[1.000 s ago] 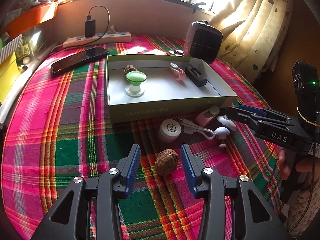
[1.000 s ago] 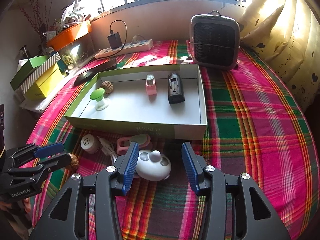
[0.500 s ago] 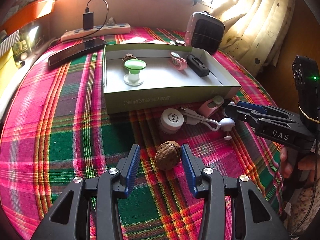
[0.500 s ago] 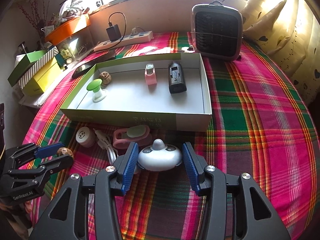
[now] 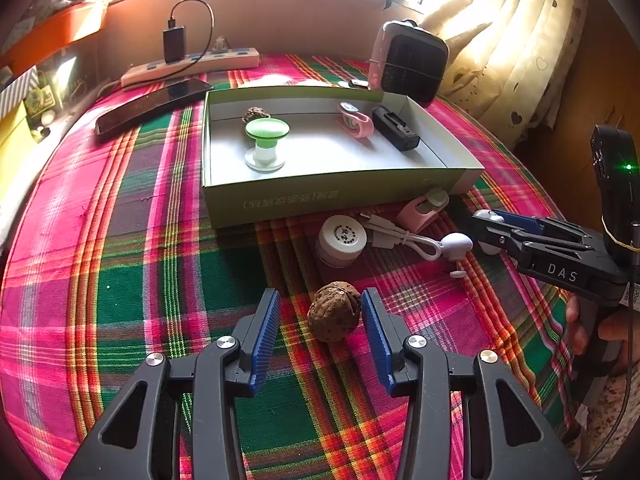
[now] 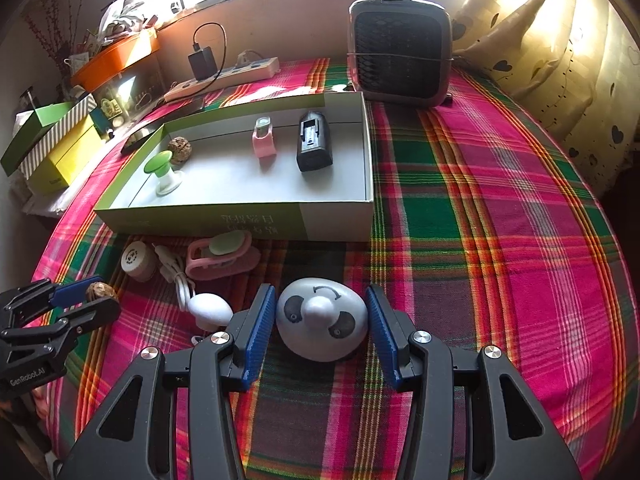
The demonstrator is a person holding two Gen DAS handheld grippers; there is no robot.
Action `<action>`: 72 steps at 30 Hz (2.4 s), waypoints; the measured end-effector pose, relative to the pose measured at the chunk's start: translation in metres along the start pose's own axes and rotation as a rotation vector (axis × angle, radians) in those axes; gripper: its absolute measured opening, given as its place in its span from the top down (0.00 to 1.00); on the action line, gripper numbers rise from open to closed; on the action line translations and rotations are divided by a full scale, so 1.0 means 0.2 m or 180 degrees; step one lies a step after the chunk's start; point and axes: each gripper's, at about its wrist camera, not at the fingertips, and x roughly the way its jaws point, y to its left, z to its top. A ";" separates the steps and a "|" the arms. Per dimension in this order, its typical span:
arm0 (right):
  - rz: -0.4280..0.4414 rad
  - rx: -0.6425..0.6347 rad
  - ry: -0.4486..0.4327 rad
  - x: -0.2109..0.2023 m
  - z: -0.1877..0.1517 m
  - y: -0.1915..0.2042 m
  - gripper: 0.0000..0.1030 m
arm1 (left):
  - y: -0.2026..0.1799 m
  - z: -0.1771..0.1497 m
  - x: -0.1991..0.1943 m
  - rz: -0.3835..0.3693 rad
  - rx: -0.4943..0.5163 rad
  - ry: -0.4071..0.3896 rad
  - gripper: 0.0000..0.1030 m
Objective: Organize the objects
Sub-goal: 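Move left tool to the second walnut while right tool approaches the white gadget, then close left tool on the walnut while right tool closes on the white panda-face gadget, then lift the walnut and white gadget and carry both over the box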
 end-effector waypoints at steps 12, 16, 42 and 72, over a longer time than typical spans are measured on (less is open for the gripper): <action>-0.0026 -0.0006 -0.0050 -0.03 -0.03 -0.02 0.54 | -0.01 -0.01 0.00 0.0049 0.0010 -0.0033 0.60; -0.0044 0.0014 -0.0066 -0.03 -0.04 -0.03 0.54 | -0.01 -0.01 0.00 0.0059 -0.0003 -0.0044 0.60; 0.0014 0.0105 -0.0175 -0.07 -0.07 -0.05 0.54 | 0.00 -0.01 -0.01 0.0201 -0.0061 -0.0079 0.75; 0.0131 0.0029 -0.0286 -0.13 0.01 -0.01 0.54 | -0.01 0.06 -0.08 0.0129 -0.0053 -0.0217 0.75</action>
